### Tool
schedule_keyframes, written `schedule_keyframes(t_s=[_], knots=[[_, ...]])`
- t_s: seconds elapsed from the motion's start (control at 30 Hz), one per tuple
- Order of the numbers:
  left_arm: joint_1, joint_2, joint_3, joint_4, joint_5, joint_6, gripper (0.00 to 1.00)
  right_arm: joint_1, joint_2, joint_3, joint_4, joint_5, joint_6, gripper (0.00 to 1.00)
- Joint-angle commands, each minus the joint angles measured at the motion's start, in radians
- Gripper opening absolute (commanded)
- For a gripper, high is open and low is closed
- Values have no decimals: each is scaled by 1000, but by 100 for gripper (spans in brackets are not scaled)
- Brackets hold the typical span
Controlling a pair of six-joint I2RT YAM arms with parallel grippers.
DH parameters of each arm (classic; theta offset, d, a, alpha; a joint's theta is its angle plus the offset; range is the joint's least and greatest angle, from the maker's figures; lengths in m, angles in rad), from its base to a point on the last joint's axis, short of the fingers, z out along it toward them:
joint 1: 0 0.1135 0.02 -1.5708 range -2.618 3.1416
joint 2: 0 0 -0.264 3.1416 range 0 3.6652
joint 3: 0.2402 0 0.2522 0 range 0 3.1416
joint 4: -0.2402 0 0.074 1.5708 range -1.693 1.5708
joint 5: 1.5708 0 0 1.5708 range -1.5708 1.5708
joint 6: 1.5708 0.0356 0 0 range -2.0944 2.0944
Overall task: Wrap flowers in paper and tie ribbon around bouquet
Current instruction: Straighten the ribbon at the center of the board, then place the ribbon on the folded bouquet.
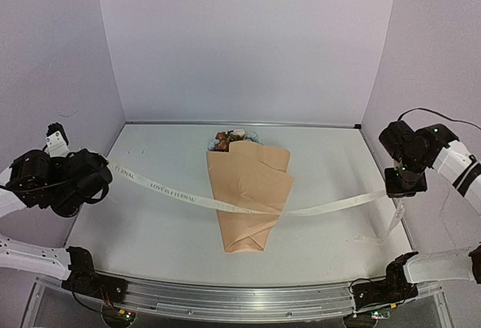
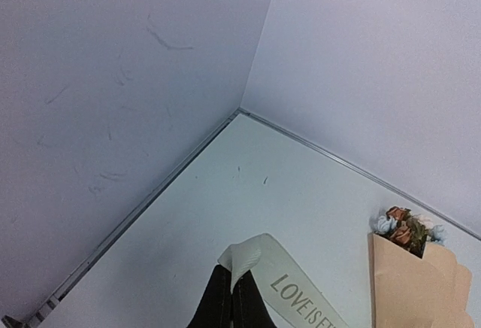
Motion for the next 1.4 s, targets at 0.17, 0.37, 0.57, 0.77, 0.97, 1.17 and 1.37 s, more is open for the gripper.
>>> schedule_keyframes(t_s=[0.17,0.37,0.57,0.77,0.97,1.17,1.37], knots=[[61,134,-170,-135,327,-410,0,-10,135,-62,-125,-95,48,0],[238,90,-336,116,520,-311,0,-13,204,-86,-118,-149,64,0],[699,59,-418,474,727,148,0,-16,235,-100,-102,-199,71,0],[847,224,-364,502,724,249,0,-17,239,-141,-80,-243,89,0],[915,298,-344,580,731,298,0,-26,256,-140,-75,-202,59,5],[924,340,-331,636,751,353,0,-110,321,-63,-77,-229,31,29],[923,331,-315,647,776,390,26,-152,357,41,-89,-285,21,51]])
